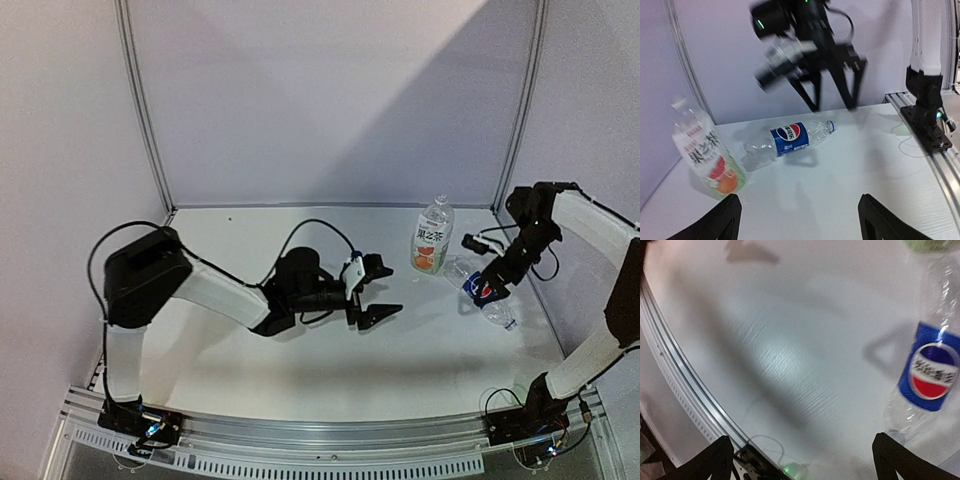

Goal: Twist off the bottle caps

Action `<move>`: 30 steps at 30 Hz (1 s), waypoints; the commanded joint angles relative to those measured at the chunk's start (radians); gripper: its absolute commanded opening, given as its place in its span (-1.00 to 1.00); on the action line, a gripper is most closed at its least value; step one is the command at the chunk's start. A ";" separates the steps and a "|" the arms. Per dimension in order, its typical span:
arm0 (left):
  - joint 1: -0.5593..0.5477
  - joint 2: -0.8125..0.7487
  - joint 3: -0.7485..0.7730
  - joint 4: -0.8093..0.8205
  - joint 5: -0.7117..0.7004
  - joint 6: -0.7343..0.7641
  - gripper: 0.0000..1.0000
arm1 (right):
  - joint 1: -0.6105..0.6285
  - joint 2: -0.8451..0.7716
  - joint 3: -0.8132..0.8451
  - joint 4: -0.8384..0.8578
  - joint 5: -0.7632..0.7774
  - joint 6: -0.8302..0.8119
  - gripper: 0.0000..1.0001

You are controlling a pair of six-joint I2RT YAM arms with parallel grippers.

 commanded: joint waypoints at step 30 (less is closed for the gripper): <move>0.211 -0.414 0.157 -1.203 0.011 0.334 0.63 | -0.327 0.477 0.117 0.411 0.322 -0.041 0.83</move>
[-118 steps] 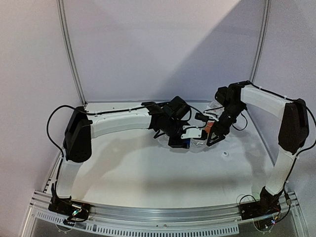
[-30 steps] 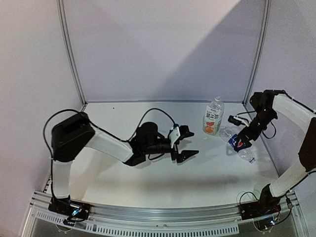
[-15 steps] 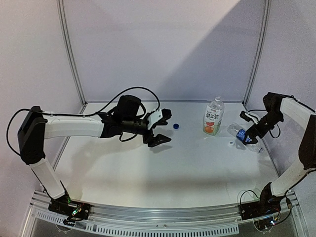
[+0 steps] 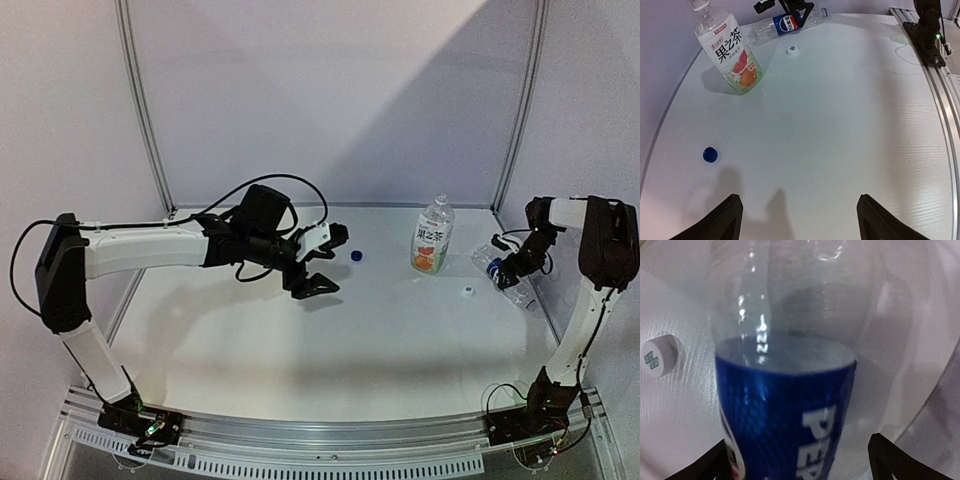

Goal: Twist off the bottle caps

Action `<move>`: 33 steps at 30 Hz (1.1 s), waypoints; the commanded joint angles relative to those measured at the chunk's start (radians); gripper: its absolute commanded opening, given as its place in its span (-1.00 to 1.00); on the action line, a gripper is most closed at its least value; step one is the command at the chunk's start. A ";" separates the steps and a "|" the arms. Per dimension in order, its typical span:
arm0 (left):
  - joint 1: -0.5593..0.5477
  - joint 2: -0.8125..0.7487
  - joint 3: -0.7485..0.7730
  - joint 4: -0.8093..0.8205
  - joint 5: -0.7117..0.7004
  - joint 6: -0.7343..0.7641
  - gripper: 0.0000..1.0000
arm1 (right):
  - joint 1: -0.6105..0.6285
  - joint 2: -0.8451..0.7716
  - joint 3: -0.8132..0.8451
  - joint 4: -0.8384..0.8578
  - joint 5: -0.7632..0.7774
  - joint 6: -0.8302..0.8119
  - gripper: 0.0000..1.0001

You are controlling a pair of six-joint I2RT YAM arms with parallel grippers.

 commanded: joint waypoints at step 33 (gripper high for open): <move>-0.163 0.027 0.236 0.252 -0.199 0.743 0.65 | 0.010 -0.326 0.117 -0.719 -0.703 0.121 0.18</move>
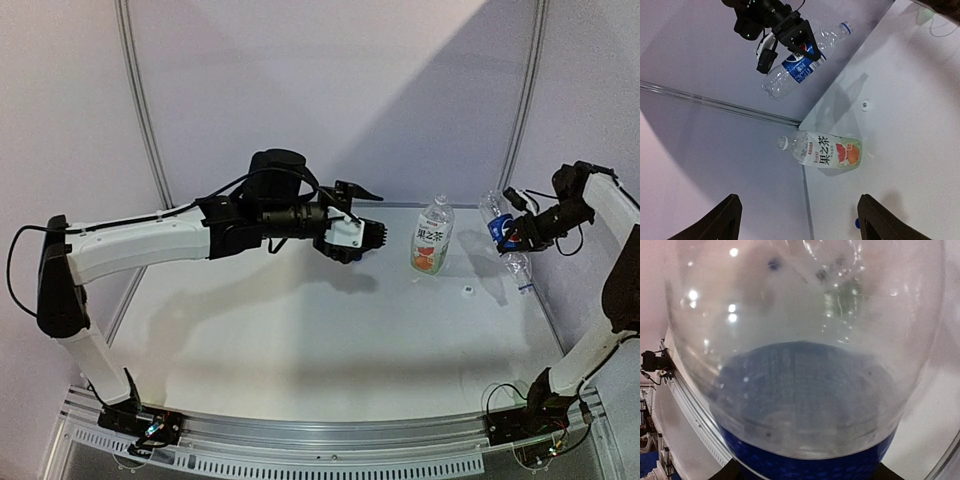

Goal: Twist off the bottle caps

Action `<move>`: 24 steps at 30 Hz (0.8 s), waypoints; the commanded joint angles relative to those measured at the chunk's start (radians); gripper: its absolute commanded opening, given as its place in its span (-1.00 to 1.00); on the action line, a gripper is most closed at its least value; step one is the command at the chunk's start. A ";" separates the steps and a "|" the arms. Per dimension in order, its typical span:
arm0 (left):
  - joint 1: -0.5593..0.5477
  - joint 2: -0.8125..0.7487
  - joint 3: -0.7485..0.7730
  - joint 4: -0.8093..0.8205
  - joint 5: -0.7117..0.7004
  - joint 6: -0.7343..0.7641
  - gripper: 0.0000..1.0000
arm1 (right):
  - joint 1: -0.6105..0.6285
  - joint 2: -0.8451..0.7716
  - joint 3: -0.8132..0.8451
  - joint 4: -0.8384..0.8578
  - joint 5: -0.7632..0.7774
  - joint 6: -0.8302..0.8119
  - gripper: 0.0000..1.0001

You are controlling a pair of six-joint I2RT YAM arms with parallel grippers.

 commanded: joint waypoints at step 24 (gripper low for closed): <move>-0.105 -0.048 -0.088 0.053 -0.040 0.411 0.57 | 0.559 0.292 0.141 0.154 -0.786 0.615 0.19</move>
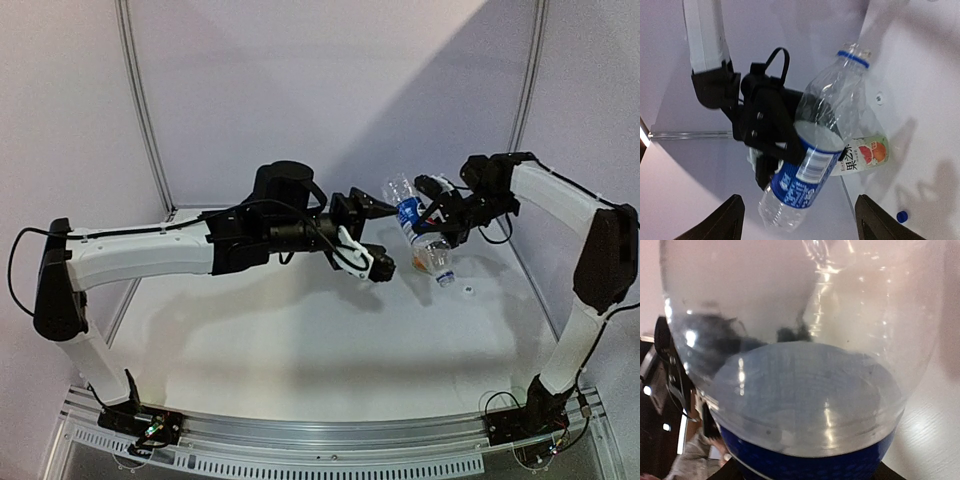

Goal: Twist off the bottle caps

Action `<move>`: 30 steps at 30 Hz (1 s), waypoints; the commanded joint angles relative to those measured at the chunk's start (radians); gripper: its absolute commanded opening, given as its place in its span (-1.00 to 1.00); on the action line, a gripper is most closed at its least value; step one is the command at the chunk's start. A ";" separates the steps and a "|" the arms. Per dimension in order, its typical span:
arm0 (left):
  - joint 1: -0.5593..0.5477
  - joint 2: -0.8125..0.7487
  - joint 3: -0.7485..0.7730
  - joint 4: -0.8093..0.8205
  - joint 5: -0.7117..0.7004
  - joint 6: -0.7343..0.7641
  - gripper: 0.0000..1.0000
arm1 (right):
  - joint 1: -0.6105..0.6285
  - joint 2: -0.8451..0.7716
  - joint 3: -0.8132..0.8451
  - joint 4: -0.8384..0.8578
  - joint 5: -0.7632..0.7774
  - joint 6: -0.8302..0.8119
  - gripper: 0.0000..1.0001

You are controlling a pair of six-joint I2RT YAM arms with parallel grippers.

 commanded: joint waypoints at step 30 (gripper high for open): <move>-0.065 0.293 0.511 -0.691 0.265 -0.379 0.44 | 0.111 0.226 -0.331 0.541 -0.205 1.021 0.14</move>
